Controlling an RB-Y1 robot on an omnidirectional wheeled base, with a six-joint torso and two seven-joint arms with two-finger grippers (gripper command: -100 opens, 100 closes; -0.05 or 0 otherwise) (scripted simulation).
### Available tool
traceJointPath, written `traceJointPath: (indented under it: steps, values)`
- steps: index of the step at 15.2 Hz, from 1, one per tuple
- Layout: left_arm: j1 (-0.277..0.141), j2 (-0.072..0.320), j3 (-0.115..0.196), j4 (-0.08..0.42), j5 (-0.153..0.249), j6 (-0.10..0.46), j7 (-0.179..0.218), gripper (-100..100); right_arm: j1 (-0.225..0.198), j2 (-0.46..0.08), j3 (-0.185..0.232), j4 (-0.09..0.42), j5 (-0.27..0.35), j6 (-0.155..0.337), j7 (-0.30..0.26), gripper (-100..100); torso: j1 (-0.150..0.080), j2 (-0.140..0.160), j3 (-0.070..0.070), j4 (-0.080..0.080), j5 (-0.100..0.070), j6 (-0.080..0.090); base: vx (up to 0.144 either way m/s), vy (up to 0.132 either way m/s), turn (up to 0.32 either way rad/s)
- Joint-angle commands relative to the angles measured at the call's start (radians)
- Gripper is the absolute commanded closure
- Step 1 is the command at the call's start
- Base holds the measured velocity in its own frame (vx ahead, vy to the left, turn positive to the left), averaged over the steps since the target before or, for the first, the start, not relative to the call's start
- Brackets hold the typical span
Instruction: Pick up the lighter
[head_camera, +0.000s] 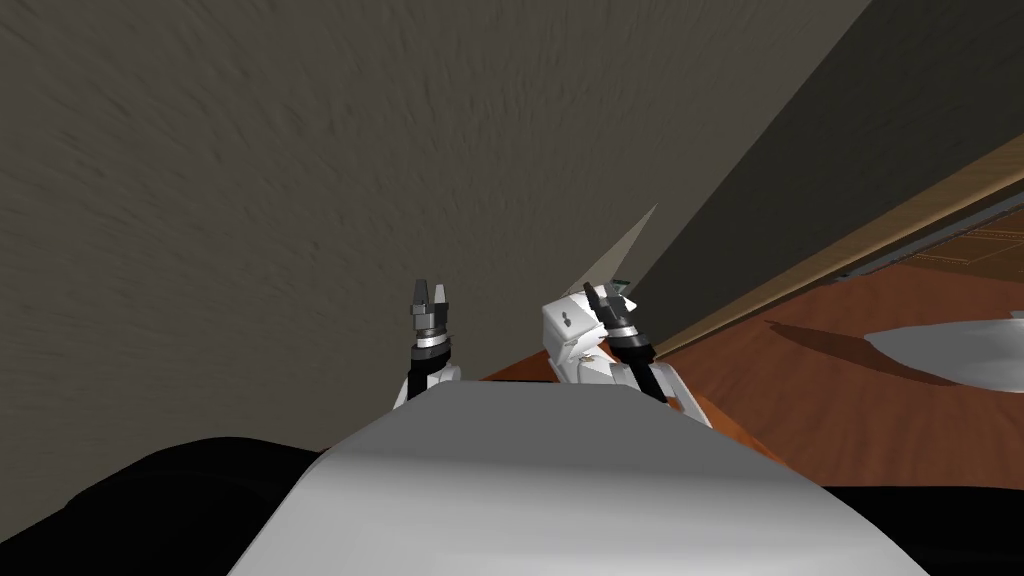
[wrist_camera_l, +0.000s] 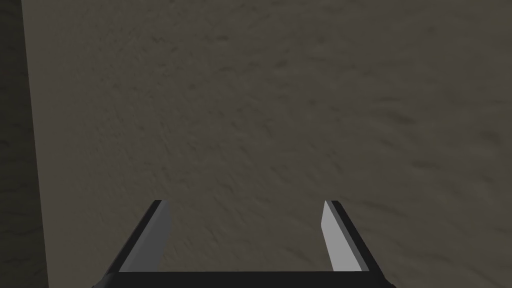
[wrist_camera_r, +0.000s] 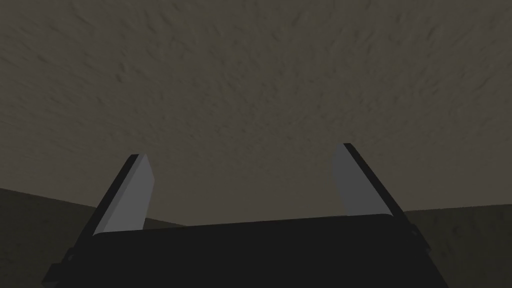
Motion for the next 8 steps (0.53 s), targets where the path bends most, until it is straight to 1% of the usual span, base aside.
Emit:
traceJointPath:
  steps: [1,2,3,4,5,6,7,8]
  values:
    - [0.0,0.0,0.0,0.0,0.0,0.0,0.0,0,-0.019,-0.005,-0.009,0.039,0.05,0.001,0.05,-100,0.0,0.0,0.0,0.0,0.0,0.0,-0.006,0.024,-0.023]
    - [0.0,0.0,0.0,0.0,0.0,0.0,0.0,0,-0.019,-0.005,-0.009,0.039,0.054,0.001,0.051,-100,0.0,0.0,0.0,0.0,0.0,0.0,-0.006,0.021,-0.017]
    - [0.0,0.0,0.0,0.0,0.0,0.0,0.0,0,-0.03,-0.007,-0.013,0.065,0.088,0.003,0.085,-100,0.0,0.0,0.0,0.0,0.0,0.0,-0.006,0.022,-0.021]
    - [0.0,0.0,0.0,0.0,0.0,0.0,0.0,0,-0.03,-0.007,-0.013,0.065,0.094,0.003,0.088,-100,0.0,0.0,0.0,0.0,0.0,0.0,-0.008,0.021,-0.02]
    - [0.0,0.0,0.0,0.0,0.0,0.0,0.0,0,-0.041,-0.008,-0.018,0.091,0.125,0.005,0.12,-100,0.0,0.0,0.0,0.0,0.0,0.0,-0.009,0.023,-0.024]
    - [0.0,0.0,0.0,0.0,0.0,0.0,0.0,0,-0.041,-0.008,-0.018,0.091,0.135,0.005,0.126,-100,0.0,0.0,0.0,0.0,0.0,0.0,-0.006,0.025,-0.018]
    - [0.0,0.0,0.0,0.0,0.0,0.0,0.0,0,-0.053,-0.008,-0.023,0.117,0.165,0.007,0.156,-100,0.0,0.0,0.0,0.0,0.0,0.0,-0.005,0.027,-0.026]
    - [0.0,0.0,0.0,0.0,0.0,0.0,0.0,0,-0.053,-0.008,-0.023,0.117,0.177,0.007,0.165,-100,0.0,0.0,0.0,0.0,0.0,0.0,-0.006,0.026,-0.021]
